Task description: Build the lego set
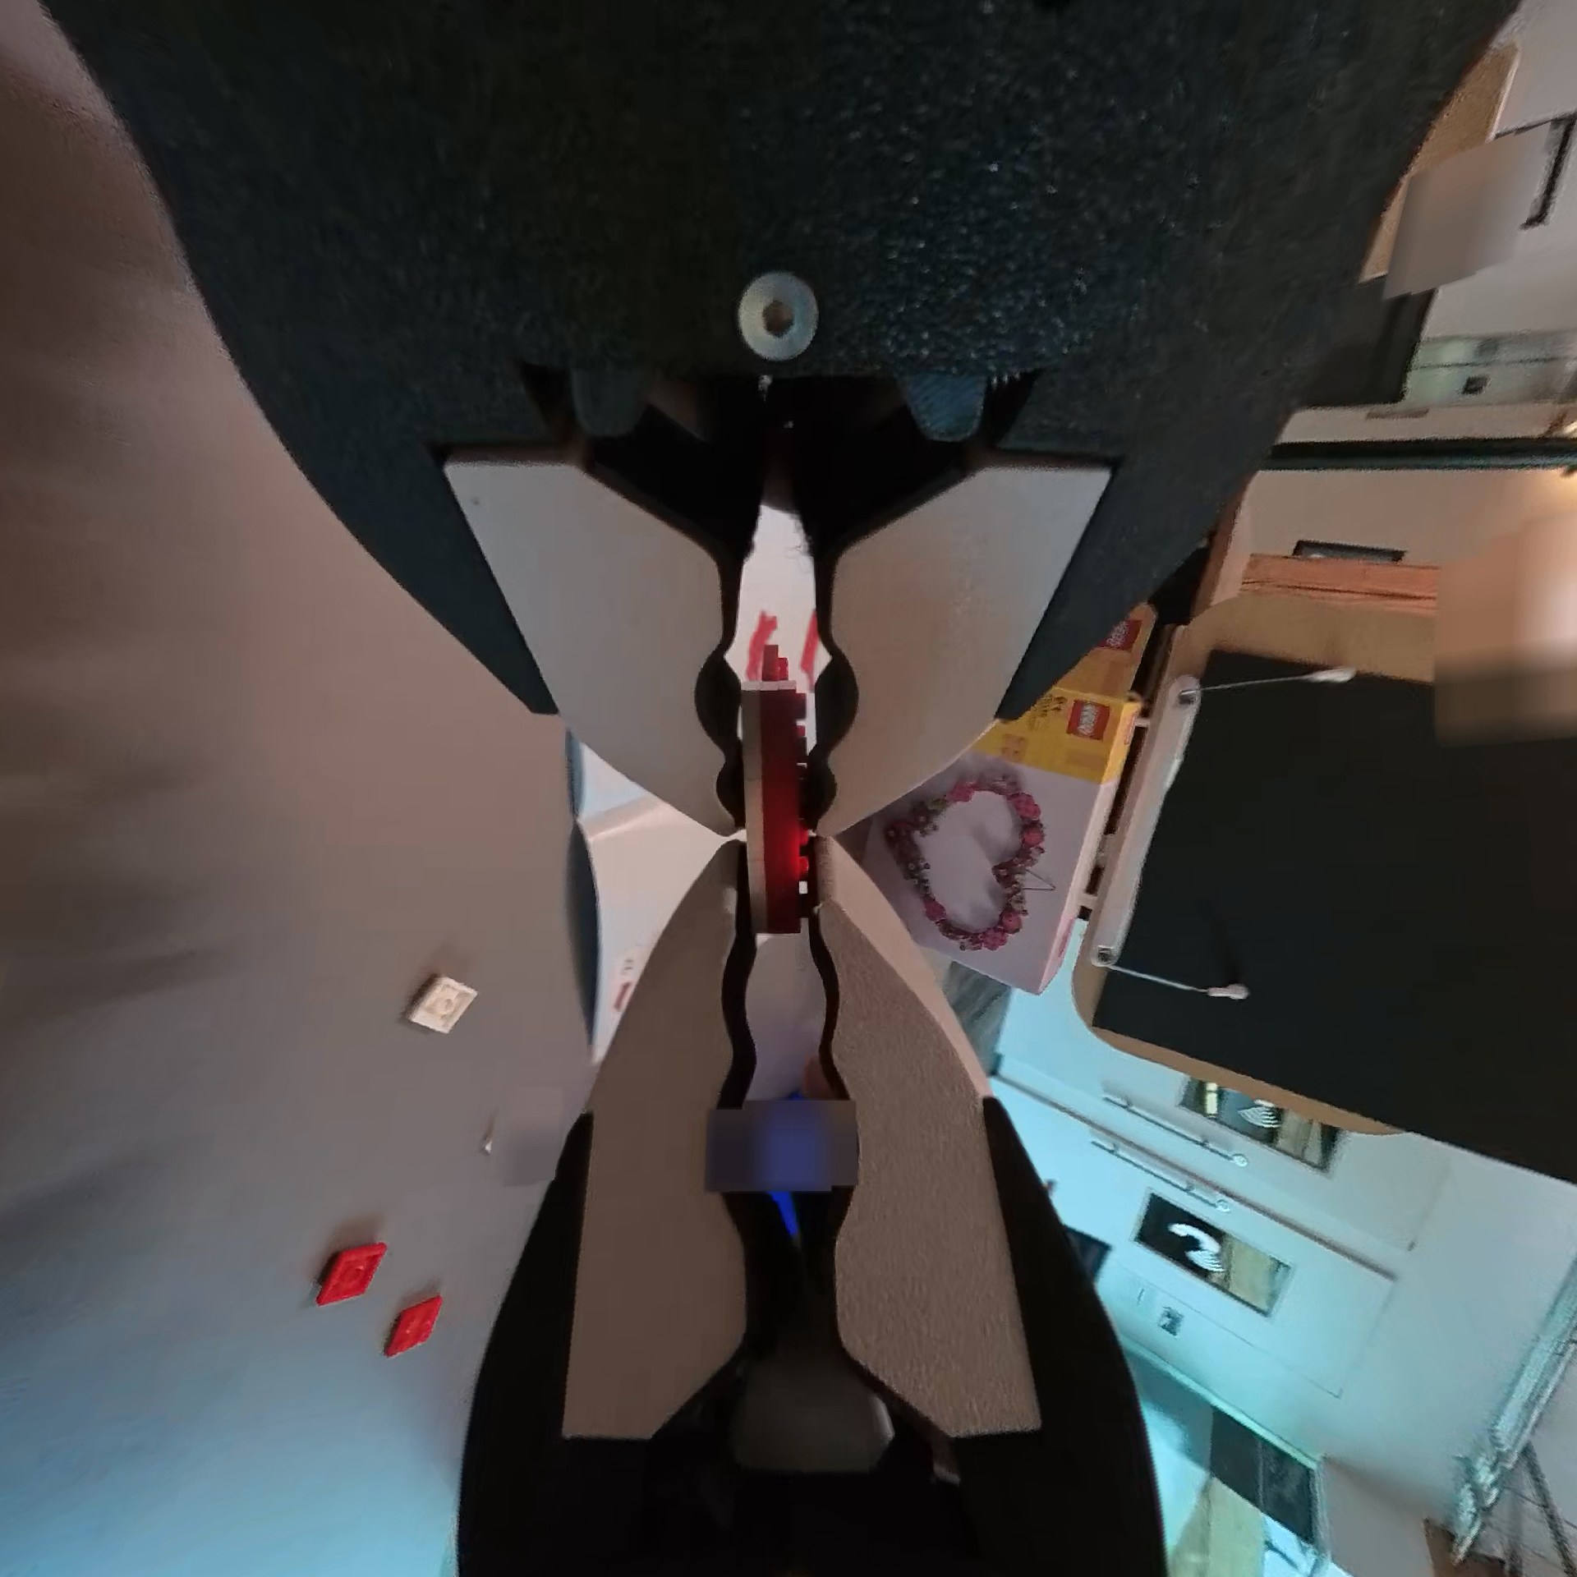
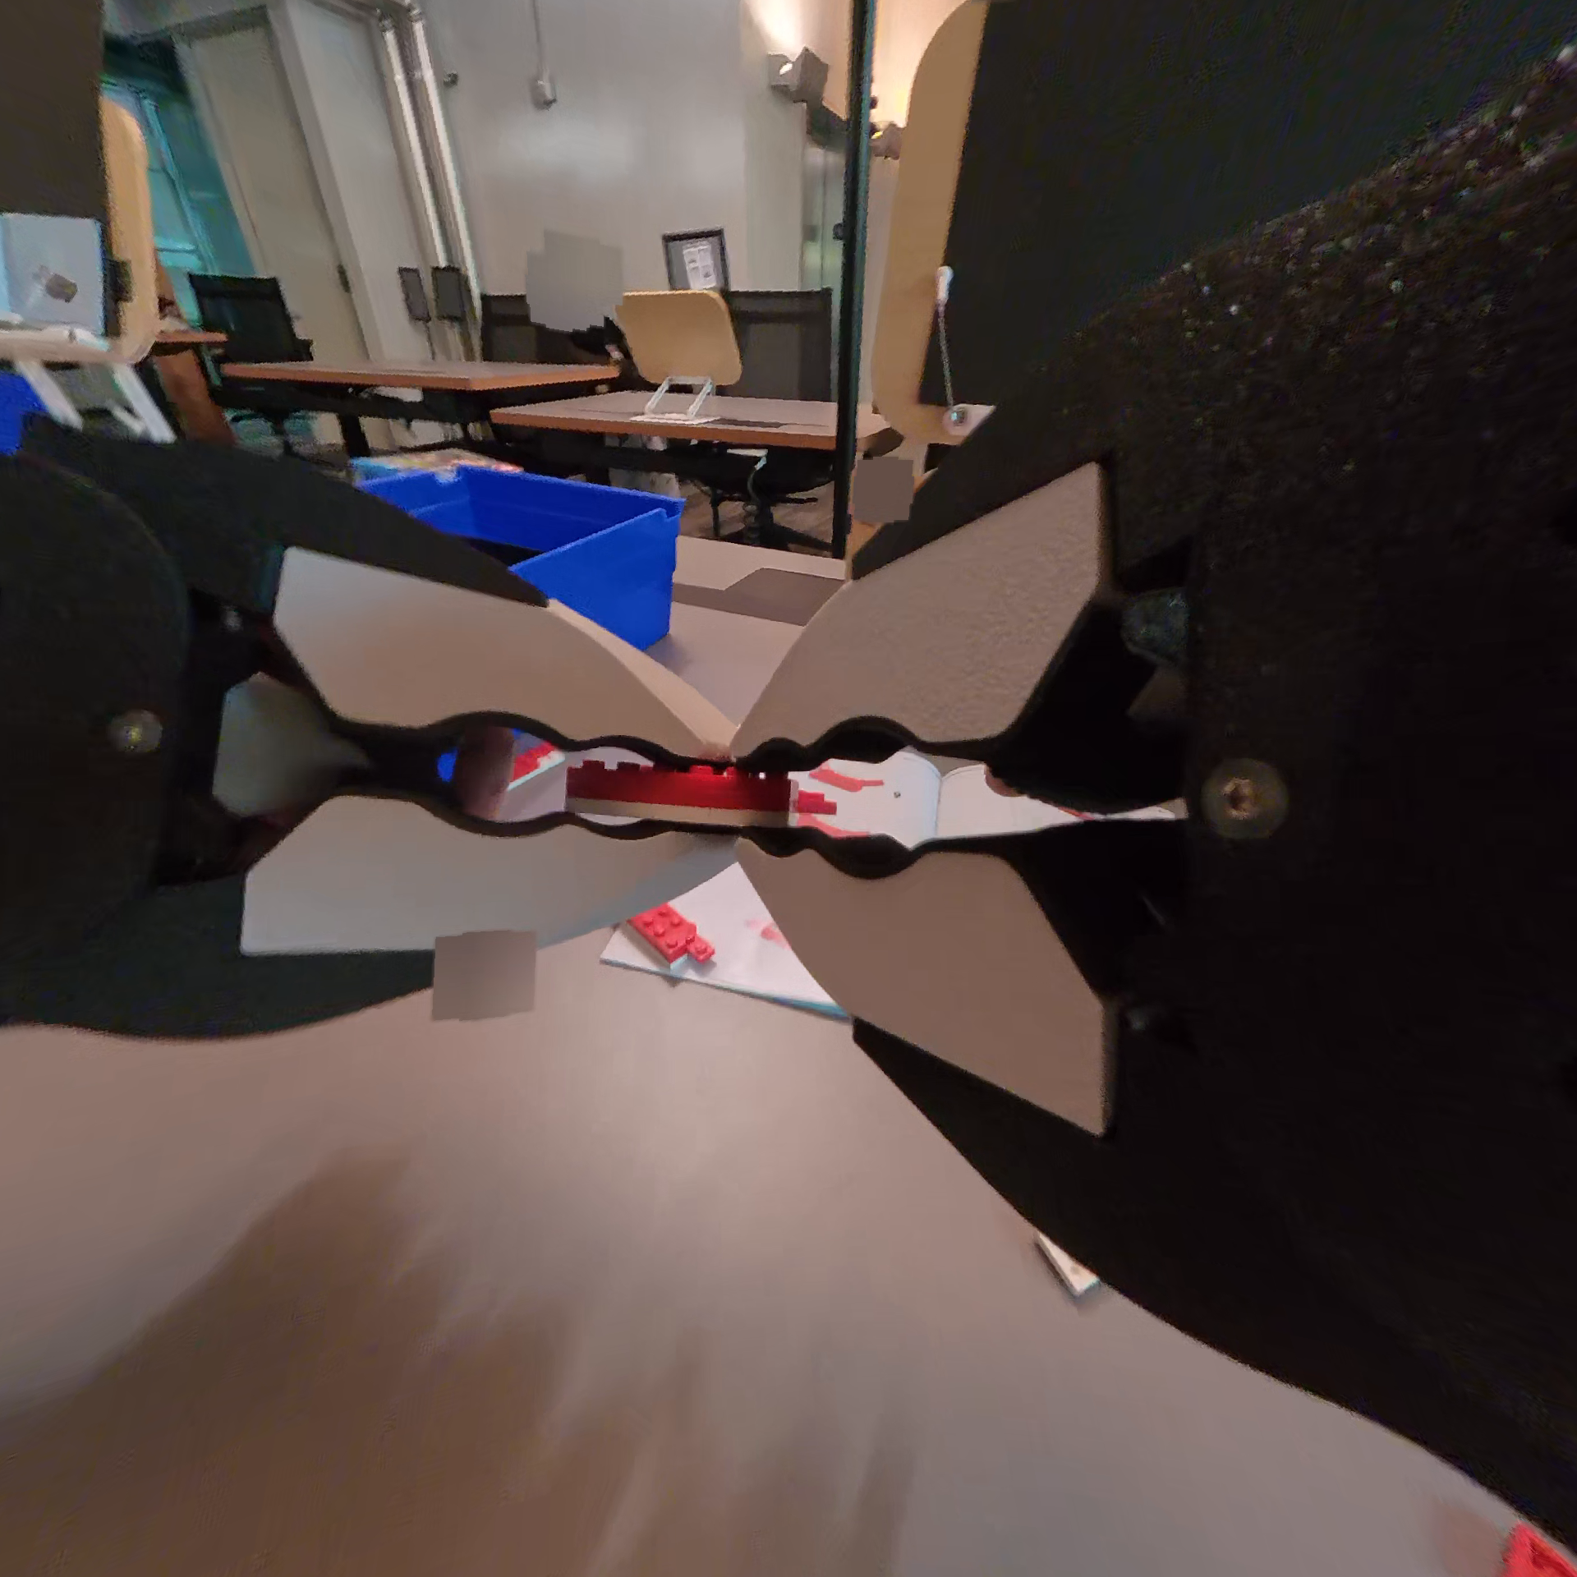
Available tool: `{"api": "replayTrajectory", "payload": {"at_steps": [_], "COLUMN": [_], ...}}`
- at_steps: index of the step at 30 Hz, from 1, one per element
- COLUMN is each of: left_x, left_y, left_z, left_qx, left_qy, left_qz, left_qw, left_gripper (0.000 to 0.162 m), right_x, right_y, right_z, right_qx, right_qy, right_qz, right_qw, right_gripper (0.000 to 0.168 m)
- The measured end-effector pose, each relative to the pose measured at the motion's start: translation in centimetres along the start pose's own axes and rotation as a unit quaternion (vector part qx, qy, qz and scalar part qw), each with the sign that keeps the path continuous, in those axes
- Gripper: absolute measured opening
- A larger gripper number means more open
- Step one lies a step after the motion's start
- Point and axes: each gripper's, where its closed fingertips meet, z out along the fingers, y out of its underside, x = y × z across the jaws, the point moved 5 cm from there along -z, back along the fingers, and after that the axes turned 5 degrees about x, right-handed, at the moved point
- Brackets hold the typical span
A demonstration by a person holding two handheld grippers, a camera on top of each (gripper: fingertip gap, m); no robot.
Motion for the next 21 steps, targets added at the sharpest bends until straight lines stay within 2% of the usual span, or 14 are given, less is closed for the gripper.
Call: {"api": "replayTrajectory", "payload": {"at_steps": [3, 4, 6, 8, 14, 21], "left_x": [-1.1, -1.3, -0.9, -0.5, 0.3, 1.2], "left_y": [-0.1, 0.1, 0.3, 0.0, 0.2, 0.0], "left_z": [-0.4, -0.6, -0.9, -1.0, -0.7, -0.3], "left_qx": [0.004, 0.004, 0.020, 0.039, 0.058, 0.051], "left_qy": [-0.066, -0.081, -0.077, -0.077, -0.023, 0.026], "left_qz": [0.037, 0.040, 0.036, 0.035, -0.020, -0.022], "left_qw": [0.997, 0.996, 0.996, 0.996, 0.998, 0.998], "left_gripper": [0.031, 0.033, 0.030, 0.017, 0.012, 0.012], "right_x": [0.5, 0.7, 0.8, 0.5, -0.2, -1.2], "right_y": [0.3, 0.4, 0.6, 0.5, 0.3, 0.2], "right_z": [-0.2, -0.4, -0.7, -0.9, -0.9, -0.5], "right_qx": [0.011, 0.015, 0.028, 0.041, 0.037, 0.024], "right_qy": [0.021, 0.026, 0.028, 0.019, 0.020, 0.016], "right_qz": [0.056, 0.075, 0.111, 0.130, 0.061, 0.008], "right_qw": [0.998, 0.997, 0.993, 0.990, 0.997, 1.000], "right_gripper": [0.012, 0.012, 0.012, 0.012, 0.012, 0.012]}}
